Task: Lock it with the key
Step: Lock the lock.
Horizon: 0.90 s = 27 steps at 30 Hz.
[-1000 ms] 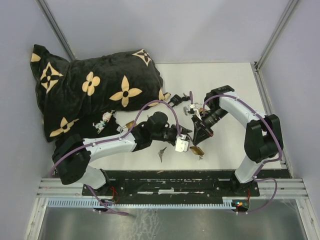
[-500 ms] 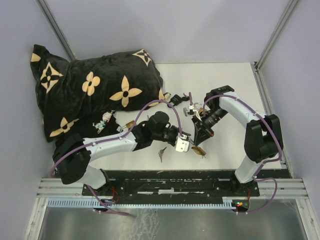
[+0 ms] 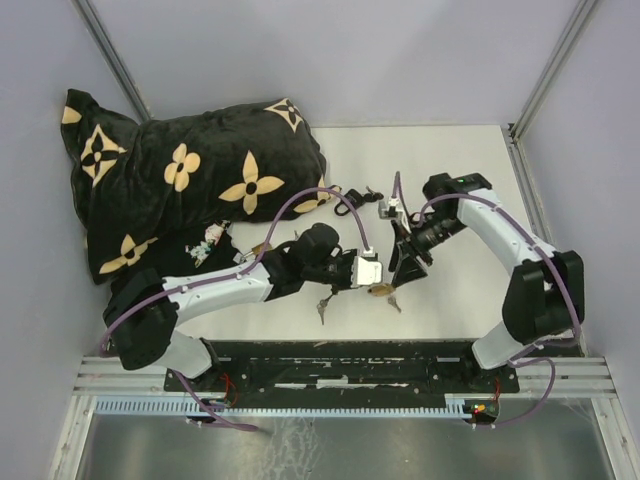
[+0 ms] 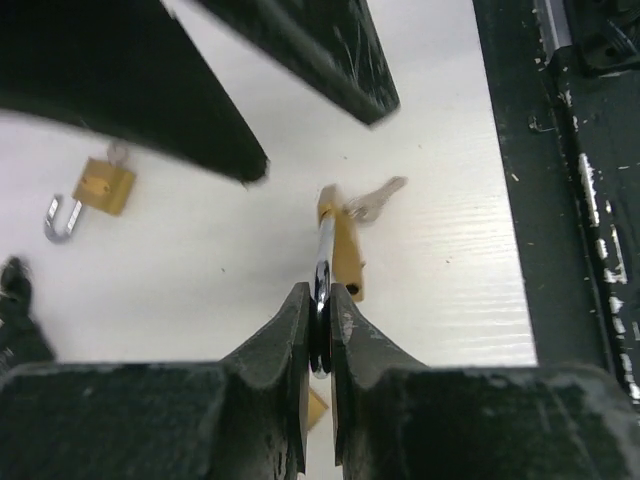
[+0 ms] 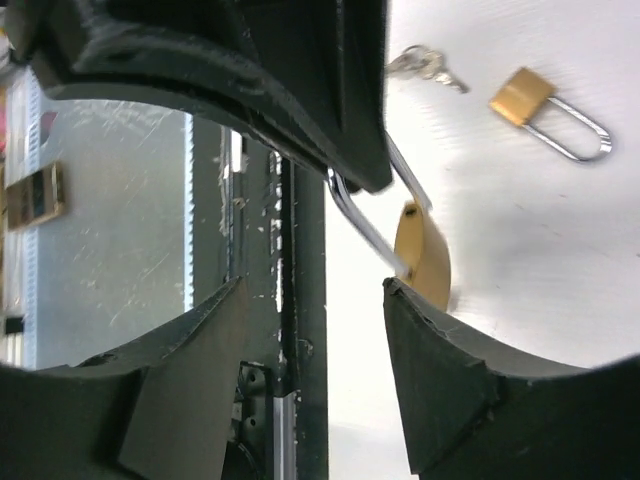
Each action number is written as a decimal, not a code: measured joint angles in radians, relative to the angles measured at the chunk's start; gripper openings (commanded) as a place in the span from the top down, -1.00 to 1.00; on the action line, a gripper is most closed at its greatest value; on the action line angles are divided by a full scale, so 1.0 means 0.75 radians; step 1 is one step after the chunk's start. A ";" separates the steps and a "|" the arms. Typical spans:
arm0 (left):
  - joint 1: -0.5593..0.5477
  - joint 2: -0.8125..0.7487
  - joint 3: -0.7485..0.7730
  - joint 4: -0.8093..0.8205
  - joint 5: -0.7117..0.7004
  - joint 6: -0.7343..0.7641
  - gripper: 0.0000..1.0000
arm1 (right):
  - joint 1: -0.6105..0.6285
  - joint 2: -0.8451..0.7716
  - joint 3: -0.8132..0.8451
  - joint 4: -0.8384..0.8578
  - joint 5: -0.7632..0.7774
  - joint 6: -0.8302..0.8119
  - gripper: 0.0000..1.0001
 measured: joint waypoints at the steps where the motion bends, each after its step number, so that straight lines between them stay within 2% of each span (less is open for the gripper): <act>1: 0.003 -0.010 -0.012 0.002 -0.012 -0.054 0.94 | -0.023 -0.037 -0.010 0.027 -0.002 0.031 -0.34; 5: 0.012 -0.096 -0.095 0.026 -0.069 -0.250 0.94 | -0.119 -0.191 -0.068 0.163 -0.025 0.156 -0.46; 6: 0.017 -0.134 -0.130 0.044 -0.084 -0.312 0.94 | -0.144 -0.238 -0.096 0.214 -0.044 0.188 -0.55; 8: 0.021 -0.199 -0.181 0.066 -0.105 -0.408 0.94 | -0.173 -0.326 -0.170 0.316 -0.093 0.234 -0.93; 9: 0.021 -0.231 -0.201 0.076 -0.111 -0.451 0.94 | -0.179 -0.378 -0.227 0.379 -0.122 0.257 -0.99; 12: 0.019 -0.317 -0.237 0.106 -0.135 -0.563 0.94 | -0.178 -0.561 -0.455 0.617 -0.215 0.278 -0.98; 15: 0.019 -0.388 -0.242 0.140 -0.162 -0.648 0.94 | -0.175 -0.650 -0.571 0.672 -0.264 0.196 -0.98; 23: 0.019 -0.437 -0.187 0.173 -0.184 -0.778 0.94 | -0.174 -0.454 -0.468 0.576 -0.390 -0.084 -0.98; 27: 0.022 -0.432 -0.109 0.186 -0.186 -0.837 0.94 | -0.170 -0.331 -0.302 0.428 -0.421 -0.170 -0.98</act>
